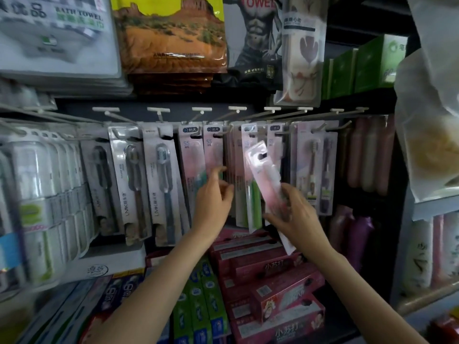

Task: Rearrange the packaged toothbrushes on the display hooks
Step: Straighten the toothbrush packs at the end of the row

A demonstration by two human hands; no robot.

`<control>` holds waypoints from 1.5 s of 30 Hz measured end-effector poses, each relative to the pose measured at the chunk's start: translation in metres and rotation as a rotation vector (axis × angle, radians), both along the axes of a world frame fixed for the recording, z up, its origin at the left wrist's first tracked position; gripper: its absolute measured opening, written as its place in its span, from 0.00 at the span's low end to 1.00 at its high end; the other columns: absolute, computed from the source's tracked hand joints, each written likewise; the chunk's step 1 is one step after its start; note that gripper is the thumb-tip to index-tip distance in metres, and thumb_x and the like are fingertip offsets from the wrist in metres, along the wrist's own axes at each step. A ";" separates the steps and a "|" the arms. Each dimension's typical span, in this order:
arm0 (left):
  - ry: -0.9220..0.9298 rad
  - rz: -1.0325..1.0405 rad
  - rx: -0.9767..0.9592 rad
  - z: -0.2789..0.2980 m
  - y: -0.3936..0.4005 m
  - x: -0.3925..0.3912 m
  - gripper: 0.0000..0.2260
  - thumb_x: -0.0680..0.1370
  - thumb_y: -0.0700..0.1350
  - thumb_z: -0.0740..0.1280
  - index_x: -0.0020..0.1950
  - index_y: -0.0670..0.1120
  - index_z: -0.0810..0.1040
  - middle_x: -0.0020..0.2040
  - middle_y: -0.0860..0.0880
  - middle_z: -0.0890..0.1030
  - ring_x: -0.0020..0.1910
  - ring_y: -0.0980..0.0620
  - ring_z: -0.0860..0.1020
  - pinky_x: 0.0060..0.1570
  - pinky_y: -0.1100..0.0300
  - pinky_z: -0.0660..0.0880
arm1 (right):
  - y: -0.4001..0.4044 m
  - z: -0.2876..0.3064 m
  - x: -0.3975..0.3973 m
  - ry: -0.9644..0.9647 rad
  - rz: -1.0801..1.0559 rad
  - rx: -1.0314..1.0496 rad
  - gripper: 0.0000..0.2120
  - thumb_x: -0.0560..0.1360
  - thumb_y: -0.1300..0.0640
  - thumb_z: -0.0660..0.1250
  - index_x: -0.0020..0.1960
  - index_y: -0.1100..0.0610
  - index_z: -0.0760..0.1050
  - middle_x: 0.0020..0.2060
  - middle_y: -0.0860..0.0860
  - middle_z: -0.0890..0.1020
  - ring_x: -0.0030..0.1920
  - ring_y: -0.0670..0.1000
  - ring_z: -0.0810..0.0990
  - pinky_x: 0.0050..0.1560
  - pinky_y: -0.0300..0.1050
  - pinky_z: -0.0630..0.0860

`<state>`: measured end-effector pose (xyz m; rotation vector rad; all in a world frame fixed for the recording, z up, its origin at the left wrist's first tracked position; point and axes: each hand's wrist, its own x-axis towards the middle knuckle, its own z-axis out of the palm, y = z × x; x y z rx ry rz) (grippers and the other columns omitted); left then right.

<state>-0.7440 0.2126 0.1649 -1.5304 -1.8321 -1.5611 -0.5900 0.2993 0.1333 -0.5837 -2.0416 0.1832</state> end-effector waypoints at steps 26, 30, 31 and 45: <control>-0.555 -0.027 0.307 0.053 0.028 -0.013 0.15 0.76 0.36 0.65 0.61 0.46 0.72 0.40 0.55 0.75 0.37 0.64 0.73 0.35 0.72 0.72 | 0.027 0.012 -0.001 0.142 -0.094 -0.096 0.11 0.76 0.63 0.64 0.57 0.65 0.73 0.50 0.57 0.74 0.47 0.57 0.77 0.49 0.47 0.72; -0.405 0.089 0.239 0.052 0.021 -0.019 0.16 0.78 0.36 0.62 0.65 0.47 0.71 0.50 0.52 0.75 0.39 0.63 0.72 0.39 0.71 0.72 | 0.039 0.014 -0.013 0.074 -0.050 -0.206 0.26 0.75 0.56 0.67 0.68 0.65 0.63 0.63 0.60 0.72 0.62 0.58 0.72 0.58 0.45 0.68; -0.356 0.110 0.234 0.050 0.018 -0.019 0.18 0.77 0.35 0.62 0.65 0.47 0.70 0.53 0.51 0.75 0.43 0.62 0.73 0.42 0.70 0.73 | 0.040 0.015 -0.017 0.074 -0.036 -0.231 0.29 0.74 0.55 0.67 0.69 0.64 0.60 0.65 0.60 0.71 0.65 0.58 0.70 0.61 0.45 0.68; -0.083 -0.042 0.143 0.018 0.036 0.021 0.17 0.74 0.42 0.68 0.61 0.45 0.68 0.49 0.56 0.71 0.47 0.59 0.73 0.50 0.63 0.73 | 0.032 0.036 -0.023 0.277 -0.035 -0.299 0.31 0.71 0.46 0.69 0.69 0.59 0.64 0.62 0.56 0.73 0.62 0.55 0.71 0.59 0.48 0.70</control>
